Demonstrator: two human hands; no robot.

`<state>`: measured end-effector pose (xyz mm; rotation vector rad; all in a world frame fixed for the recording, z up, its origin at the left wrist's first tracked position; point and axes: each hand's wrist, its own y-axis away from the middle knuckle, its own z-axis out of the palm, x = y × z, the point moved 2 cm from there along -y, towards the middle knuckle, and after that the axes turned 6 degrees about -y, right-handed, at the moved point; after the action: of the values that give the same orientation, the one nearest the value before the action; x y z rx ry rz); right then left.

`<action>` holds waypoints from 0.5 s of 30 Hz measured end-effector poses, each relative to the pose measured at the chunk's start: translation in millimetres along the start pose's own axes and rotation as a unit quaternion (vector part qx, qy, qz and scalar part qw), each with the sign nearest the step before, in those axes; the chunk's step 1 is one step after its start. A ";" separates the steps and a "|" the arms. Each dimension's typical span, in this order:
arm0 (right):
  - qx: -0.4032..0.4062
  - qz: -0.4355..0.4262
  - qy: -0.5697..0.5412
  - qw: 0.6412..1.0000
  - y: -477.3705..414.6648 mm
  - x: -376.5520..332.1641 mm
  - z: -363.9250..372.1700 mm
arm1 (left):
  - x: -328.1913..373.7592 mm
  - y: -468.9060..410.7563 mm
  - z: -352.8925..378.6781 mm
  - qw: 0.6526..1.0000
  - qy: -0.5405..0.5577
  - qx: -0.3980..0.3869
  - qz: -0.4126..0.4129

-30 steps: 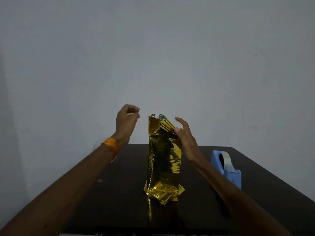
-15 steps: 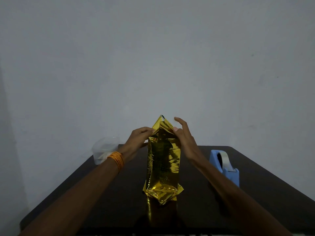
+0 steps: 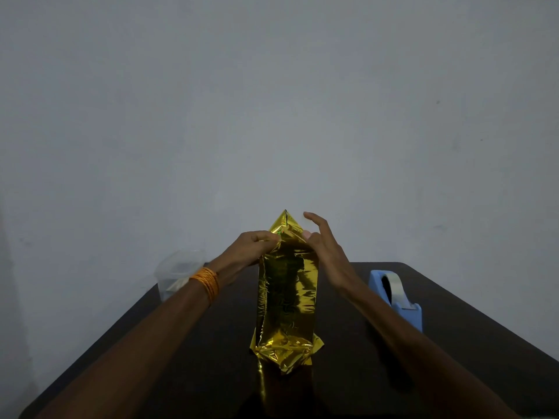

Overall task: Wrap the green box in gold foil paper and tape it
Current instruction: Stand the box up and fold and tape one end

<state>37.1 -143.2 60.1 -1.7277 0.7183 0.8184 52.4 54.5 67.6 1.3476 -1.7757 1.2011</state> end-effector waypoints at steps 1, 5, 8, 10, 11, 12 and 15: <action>-0.002 0.001 0.003 1.000 -0.9 -0.8 -0.5 | -0.2 0.1 -1.0 1.000 -0.004 -0.002 0.001; -0.005 0.006 0.020 1.000 -10.7 -4.2 -6.5 | -0.5 1.4 -0.2 0.999 0.015 -0.023 0.023; -0.012 0.019 0.036 0.999 -20.9 -5.2 -9.0 | -0.7 4.0 2.5 0.999 0.021 -0.026 0.038; -0.026 0.026 0.038 0.999 -27.3 -8.0 -7.2 | -0.6 4.0 3.6 0.998 0.024 -0.034 0.042; -0.027 0.035 0.034 0.998 -30.3 -8.1 -6.4 | -0.3 4.1 3.7 0.998 0.023 -0.038 0.041; -0.025 0.041 0.032 0.998 -33.1 -8.0 -5.5 | -0.1 3.6 3.6 0.998 0.021 -0.039 0.039; -0.024 0.034 0.031 0.999 -37.4 -3.1 -4.5 | 2.4 3.2 2.8 0.999 0.011 -0.034 0.035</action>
<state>65.6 -137.0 84.1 -1.7862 0.8087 0.8370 48.8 51.3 67.6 1.2383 -1.8457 1.1767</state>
